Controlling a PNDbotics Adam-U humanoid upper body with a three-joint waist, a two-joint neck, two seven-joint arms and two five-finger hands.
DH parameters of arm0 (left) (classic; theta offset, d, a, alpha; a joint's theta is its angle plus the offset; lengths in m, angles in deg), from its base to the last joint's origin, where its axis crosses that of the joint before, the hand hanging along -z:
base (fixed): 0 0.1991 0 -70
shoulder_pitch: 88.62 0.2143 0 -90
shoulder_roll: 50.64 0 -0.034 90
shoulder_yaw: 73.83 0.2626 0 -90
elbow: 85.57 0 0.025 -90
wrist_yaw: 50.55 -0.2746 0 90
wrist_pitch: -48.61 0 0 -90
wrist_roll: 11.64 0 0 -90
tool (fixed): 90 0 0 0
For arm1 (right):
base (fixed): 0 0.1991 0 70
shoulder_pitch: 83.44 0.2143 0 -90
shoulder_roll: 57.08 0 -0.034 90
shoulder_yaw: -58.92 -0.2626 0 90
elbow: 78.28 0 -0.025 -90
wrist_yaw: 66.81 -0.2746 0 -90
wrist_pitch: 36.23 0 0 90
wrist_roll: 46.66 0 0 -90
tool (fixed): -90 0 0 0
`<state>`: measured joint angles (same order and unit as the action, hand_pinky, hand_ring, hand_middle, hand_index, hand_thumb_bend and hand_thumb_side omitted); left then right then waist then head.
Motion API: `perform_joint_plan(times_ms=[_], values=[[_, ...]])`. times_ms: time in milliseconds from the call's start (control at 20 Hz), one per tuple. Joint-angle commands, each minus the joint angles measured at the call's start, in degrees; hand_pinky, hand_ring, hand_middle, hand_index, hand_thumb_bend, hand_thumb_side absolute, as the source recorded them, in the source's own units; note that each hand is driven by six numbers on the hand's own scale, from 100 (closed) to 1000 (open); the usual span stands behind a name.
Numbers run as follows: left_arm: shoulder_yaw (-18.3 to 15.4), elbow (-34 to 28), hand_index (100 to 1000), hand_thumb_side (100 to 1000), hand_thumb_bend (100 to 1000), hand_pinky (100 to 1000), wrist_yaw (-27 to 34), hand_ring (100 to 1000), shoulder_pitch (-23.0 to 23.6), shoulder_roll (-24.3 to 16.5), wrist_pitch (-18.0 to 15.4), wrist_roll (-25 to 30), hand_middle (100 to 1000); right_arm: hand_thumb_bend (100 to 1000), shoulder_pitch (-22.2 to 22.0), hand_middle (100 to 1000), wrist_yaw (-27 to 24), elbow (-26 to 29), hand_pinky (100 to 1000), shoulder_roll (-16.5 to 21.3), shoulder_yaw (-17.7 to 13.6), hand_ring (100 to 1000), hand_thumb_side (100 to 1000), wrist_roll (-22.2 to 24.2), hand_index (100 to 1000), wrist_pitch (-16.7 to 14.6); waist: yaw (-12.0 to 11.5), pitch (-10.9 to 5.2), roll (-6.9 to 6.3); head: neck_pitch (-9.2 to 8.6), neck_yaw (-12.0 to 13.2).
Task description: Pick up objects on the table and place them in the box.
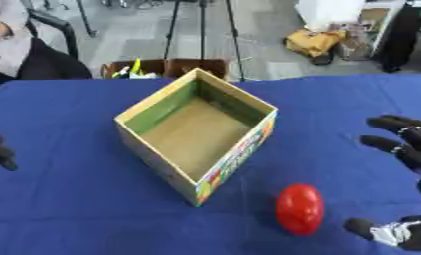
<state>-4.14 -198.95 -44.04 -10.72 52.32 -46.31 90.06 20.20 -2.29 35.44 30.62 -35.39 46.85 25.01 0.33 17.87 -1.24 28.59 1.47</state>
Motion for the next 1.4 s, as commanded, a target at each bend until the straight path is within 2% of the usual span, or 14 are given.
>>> perform_joint_plan(times_ms=[50,100,150,450,700,850,900,1150,1400], values=[[0.2,-1.2,747,921,100,418,0.1,491,-0.4,-0.8,-0.1,0.2,528,743,0.5,759,-3.9,0.9,556,0.8,0.2,726,1000,3.5,828,1.2,-0.1,-0.87,0.1,-0.59,0.2],[0.2,-1.2,747,921,100,418,0.1,491,-0.4,-0.8,-0.1,0.2,528,743,0.6,757,-5.2,0.9,548,1.1,0.3,721,1000,4.8,828,1.9,-0.1,-0.88,0.12,-0.57,0.2],[0.2,-1.2,747,922,100,418,0.1,491,-0.4,-0.8,0.0,0.2,528,744,0.7,743,-6.3,0.9,498,1.4,0.3,688,1000,5.9,829,2.6,-0.2,-0.88,0.15,-0.55,0.2],[0.3,-1.2,746,924,100,419,0.1,491,-0.4,-0.8,0.1,0.4,528,725,1.4,704,-11.8,0.9,399,3.3,1.2,637,1000,14.5,830,6.8,-0.3,-0.85,0.33,-0.3,0.4],[0.4,-1.2,746,925,100,419,0.0,492,-0.4,-0.8,0.2,0.5,529,734,2.1,690,-13.9,0.9,389,4.3,1.8,635,1000,19.6,828,10.1,-0.5,-0.86,0.44,-0.23,0.8],[0.4,-1.2,746,925,100,419,0.0,492,-0.4,-0.7,0.2,0.5,529,734,2.4,690,-14.2,0.9,389,4.3,2.1,635,1000,21.1,828,11.3,-0.6,-0.86,0.46,-0.22,0.9],[0.4,-1.2,746,926,100,420,0.0,492,-0.4,-0.7,0.2,0.5,529,793,2.4,674,-14.2,0.9,368,4.4,2.0,626,1000,21.3,821,11.6,-0.6,-0.85,0.48,-0.22,1.0],[0.5,-1.2,747,927,100,421,-0.1,492,-0.5,-0.7,0.3,0.7,529,828,3.0,673,-10.7,0.9,376,4.3,3.0,627,1000,24.2,817,14.8,-0.6,-0.8,0.59,-0.28,1.2],[0.5,-1.2,747,929,100,421,-0.1,493,-0.5,-0.7,0.4,0.8,530,845,3.2,682,-7.4,0.9,381,3.8,4.9,635,991,25.0,835,15.0,-0.8,-0.82,0.69,-0.3,1.5]])
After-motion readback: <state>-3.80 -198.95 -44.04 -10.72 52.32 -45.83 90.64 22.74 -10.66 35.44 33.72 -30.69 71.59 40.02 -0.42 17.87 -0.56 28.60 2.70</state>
